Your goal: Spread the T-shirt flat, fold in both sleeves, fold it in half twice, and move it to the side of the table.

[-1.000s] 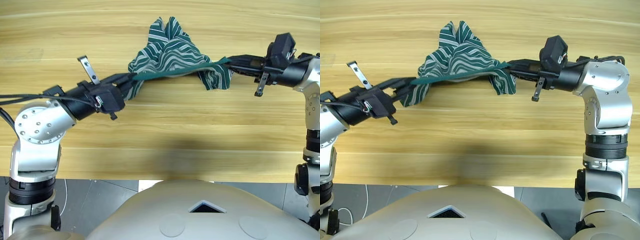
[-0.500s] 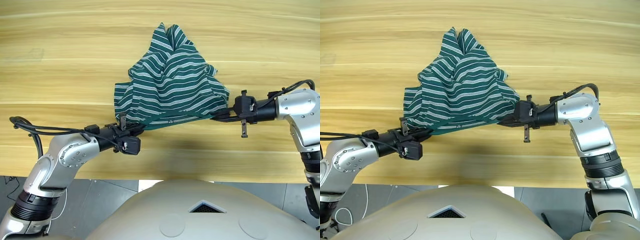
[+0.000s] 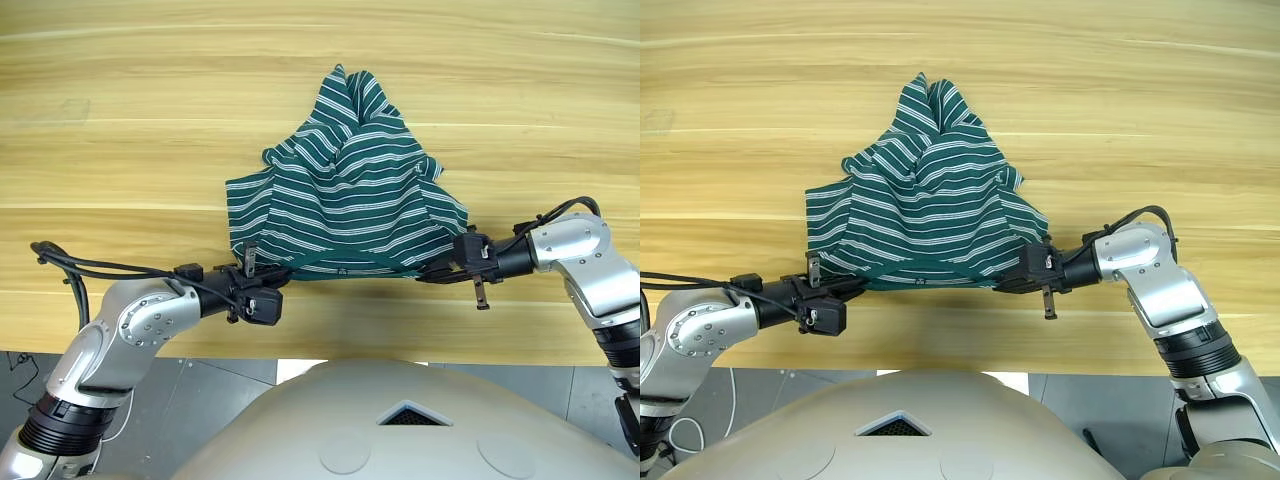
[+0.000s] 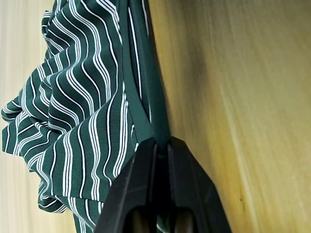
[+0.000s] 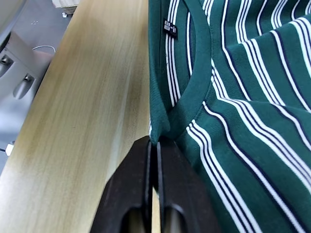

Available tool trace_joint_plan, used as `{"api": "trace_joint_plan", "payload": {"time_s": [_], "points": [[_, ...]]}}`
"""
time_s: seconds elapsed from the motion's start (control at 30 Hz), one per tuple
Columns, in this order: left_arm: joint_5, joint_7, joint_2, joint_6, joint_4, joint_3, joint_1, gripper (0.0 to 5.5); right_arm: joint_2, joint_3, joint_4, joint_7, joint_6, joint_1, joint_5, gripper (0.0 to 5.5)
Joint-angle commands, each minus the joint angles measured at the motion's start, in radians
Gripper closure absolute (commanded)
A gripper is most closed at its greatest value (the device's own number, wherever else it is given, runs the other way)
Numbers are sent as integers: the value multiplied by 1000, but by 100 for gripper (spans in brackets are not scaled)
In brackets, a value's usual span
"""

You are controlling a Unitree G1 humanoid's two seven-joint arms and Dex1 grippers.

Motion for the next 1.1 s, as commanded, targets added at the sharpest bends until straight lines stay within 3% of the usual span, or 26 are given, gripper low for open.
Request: {"api": "trace_joint_plan", "payload": {"time_s": [0.03, 0.07, 0.33, 0.53, 0.63, 0.73, 0.9, 1.1], "points": [[-32, -33, 10, 42, -41, -8, 23, 538, -8, -14, -13, 5, 34, -2, 24, 550], [-46, -42, 16, 51, -52, -1, 24, 503, -15, -20, -24, 13, 47, 3, 38, 550], [-152, -73, 17, 99, -74, 41, 14, 396, -56, -34, -74, 71, 157, 5, 126, 412], [-183, -83, 26, 90, -31, 48, -3, 306, -17, -68, -62, 56, 228, -25, 202, 311], [-480, -145, 5, 184, -85, 128, -7, 265, 66, -158, -48, -11, 339, -81, 340, 276], [-698, -88, -71, 266, -86, 208, -125, 216, 170, -260, -9, -125, 399, -162, 443, 276], [-522, 134, -224, 282, 254, 145, -456, 216, 365, -293, 215, -441, 278, -337, 296, 276], [-221, 380, -375, 129, 752, 5, -819, 216, 471, -207, 833, -807, -65, -653, -99, 276]]}}
